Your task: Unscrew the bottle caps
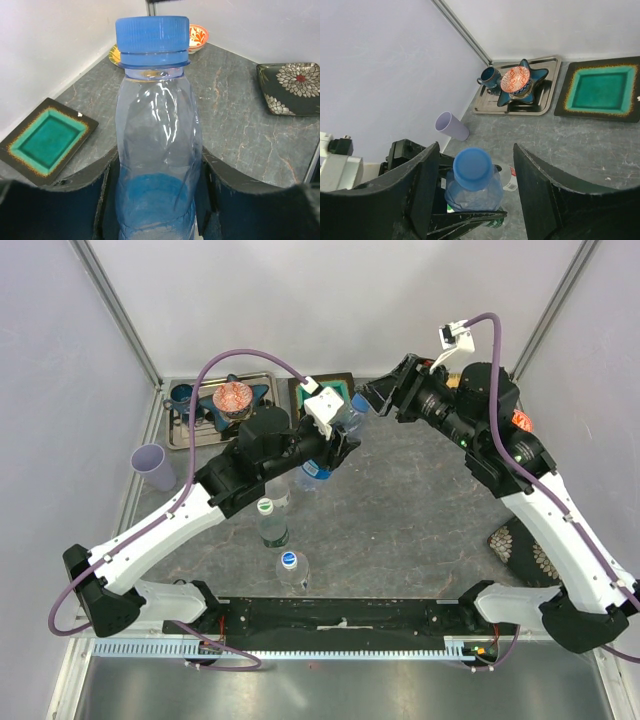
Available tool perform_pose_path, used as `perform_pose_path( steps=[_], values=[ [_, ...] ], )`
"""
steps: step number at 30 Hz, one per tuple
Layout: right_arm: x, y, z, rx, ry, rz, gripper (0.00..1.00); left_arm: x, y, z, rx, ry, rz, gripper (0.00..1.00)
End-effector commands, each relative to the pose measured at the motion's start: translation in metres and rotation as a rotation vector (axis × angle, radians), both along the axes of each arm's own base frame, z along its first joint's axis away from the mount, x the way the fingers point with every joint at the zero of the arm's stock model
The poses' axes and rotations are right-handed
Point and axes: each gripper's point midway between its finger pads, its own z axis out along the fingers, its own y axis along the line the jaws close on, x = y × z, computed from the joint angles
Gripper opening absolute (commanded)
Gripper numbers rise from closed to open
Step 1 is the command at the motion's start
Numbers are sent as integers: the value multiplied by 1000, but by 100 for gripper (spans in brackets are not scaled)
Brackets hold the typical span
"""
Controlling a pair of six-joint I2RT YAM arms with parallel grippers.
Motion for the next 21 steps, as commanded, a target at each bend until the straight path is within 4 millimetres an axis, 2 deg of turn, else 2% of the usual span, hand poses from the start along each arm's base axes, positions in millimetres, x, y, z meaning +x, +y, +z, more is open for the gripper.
perform_pose_path(
  steps=[1, 8, 14, 20, 21],
  values=[
    [4, 9, -7, 12, 20, 23, 67, 0, 4, 30, -43, -110, 17, 31],
    [8, 18, -13, 18, 36, 43, 66, -1, 1, 25, -32, -105, 9, 30],
    [10, 20, -19, 13, 44, 46, 55, -2, 1, 25, -32, -107, 7, 29],
    [9, 21, -29, -3, 53, 53, 25, -3, 2, 28, -43, -110, 5, 29],
    [8, 20, -32, -8, 55, 51, 11, -4, 1, 29, -47, -108, -1, 29]
  ],
)
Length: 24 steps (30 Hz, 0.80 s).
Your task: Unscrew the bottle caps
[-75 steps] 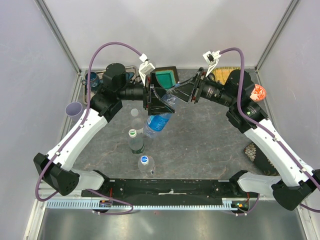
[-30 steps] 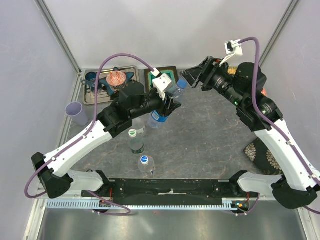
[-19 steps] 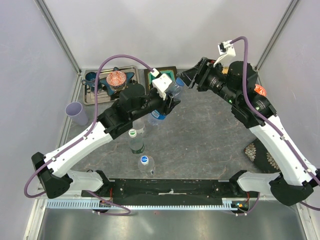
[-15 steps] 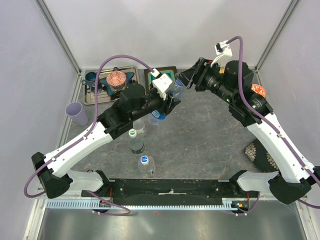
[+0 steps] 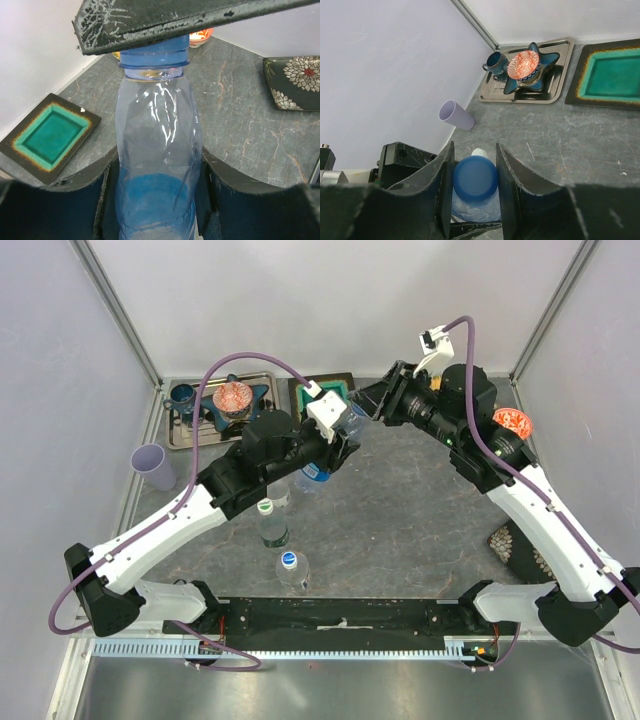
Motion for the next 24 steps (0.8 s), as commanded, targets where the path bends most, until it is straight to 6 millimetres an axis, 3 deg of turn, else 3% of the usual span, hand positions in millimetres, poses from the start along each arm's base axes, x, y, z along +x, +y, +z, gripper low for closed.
perform_pose_path(
  steps=[1, 8, 11, 18, 24],
  values=[
    [-2, -2, -6, -14, -9, 2, 3, -6, 2, 38, -76, -99, -17, 29],
    [-14, -4, -16, -58, -63, 50, 0, -21, 0, 54, -123, -102, -82, 26],
    [-25, 2, -16, -80, -101, 134, 0, -41, -5, 63, -151, -90, -190, 25],
    [-60, 9, -3, -97, -250, 315, 0, -115, -16, 77, -189, 0, -636, 25],
    [-86, 10, 11, -91, -364, 427, 0, -141, 1, 91, -271, 141, -875, 23]
  ],
)
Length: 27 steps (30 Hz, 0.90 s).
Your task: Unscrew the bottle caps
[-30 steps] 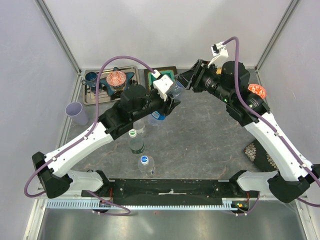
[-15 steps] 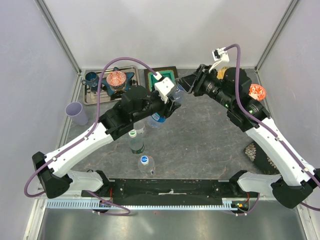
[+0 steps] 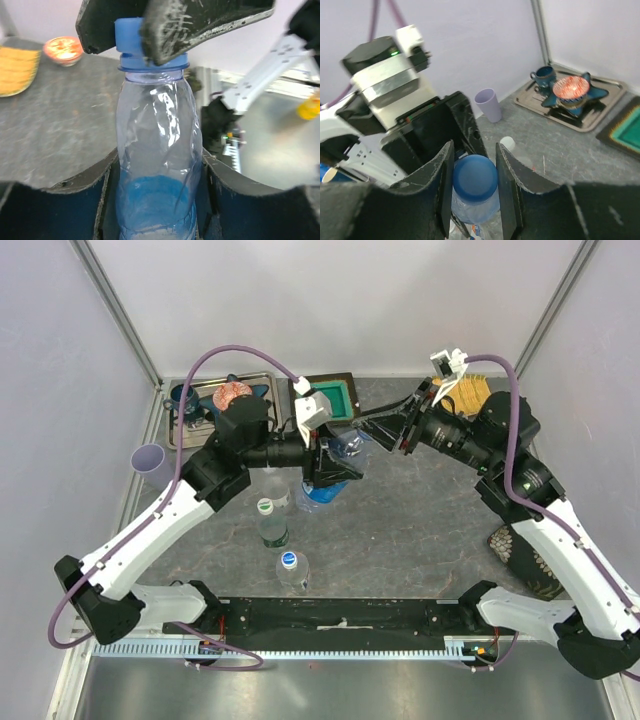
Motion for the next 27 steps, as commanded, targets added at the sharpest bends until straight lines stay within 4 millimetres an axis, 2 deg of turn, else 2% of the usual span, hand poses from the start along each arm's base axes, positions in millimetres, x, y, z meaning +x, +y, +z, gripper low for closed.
perform_pose_path(
  steps=[1, 7, 15, 22, 27],
  values=[
    [-23, 13, -13, -67, -102, 173, 0, -68, 14, 72, -193, 1, -402, 23],
    [-57, 14, -6, -59, -209, 327, 0, -74, 30, 80, -218, 39, -524, 21],
    [-97, 17, -14, -66, -293, 557, 0, -82, 33, 69, -189, 116, -641, 21],
    [-106, 22, -24, -76, -283, 634, 0, -83, 34, 68, -188, 116, -658, 21],
    [-97, 23, -21, -73, -267, 578, 0, -81, 33, 66, -185, 111, -648, 22]
  ],
)
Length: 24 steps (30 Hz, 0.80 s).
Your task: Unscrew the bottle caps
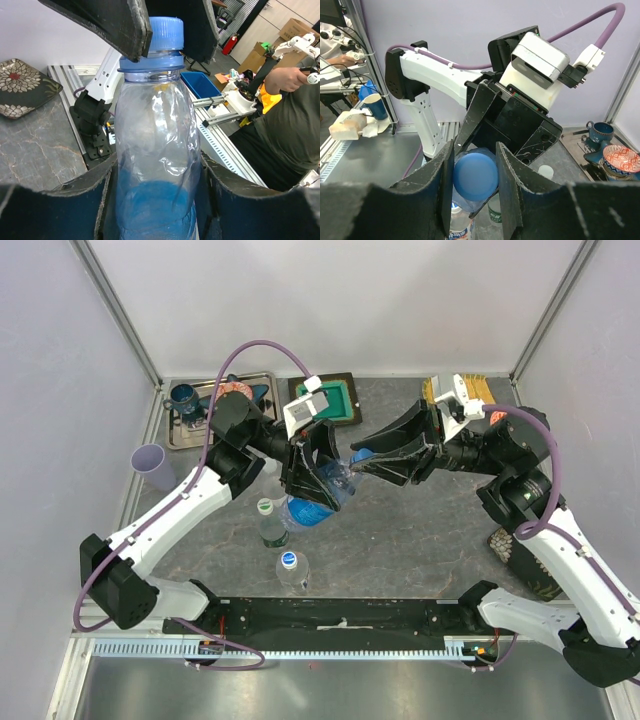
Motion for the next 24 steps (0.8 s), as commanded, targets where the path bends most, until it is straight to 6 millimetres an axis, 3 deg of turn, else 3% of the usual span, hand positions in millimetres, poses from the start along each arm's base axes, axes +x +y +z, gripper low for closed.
perform_pose_path(
  steps=[1, 3, 4, 10, 12, 16, 19, 22, 24],
  values=[
    [-1, 6, -43, -118, 134, 46, 14, 1, 7, 36, -130, -126, 78, 22],
    [5, 5, -38, -104, 154, 0, 31, 5, 4, 32, -119, -125, 99, 23],
    [11, 3, -31, -86, 157, -46, 45, 4, 5, 32, -122, -132, 105, 23],
    [22, -5, 4, -9, 176, -156, 69, 9, 3, 24, -108, -141, 126, 24],
    [28, -6, 10, 5, 193, -190, 72, 9, 3, 25, -115, -154, 132, 24],
    [35, -10, 29, 50, 217, -242, 89, 12, 2, 22, -105, -146, 150, 24],
    [36, -11, 42, 78, 238, -247, 98, 24, -3, 21, -109, -162, 227, 24],
    [36, -14, 56, 108, 252, -259, 98, 47, -11, 17, -90, -173, 370, 25],
    [45, -16, 56, 112, 305, -304, 98, 73, -15, 14, -76, -194, 518, 25]
  ],
)
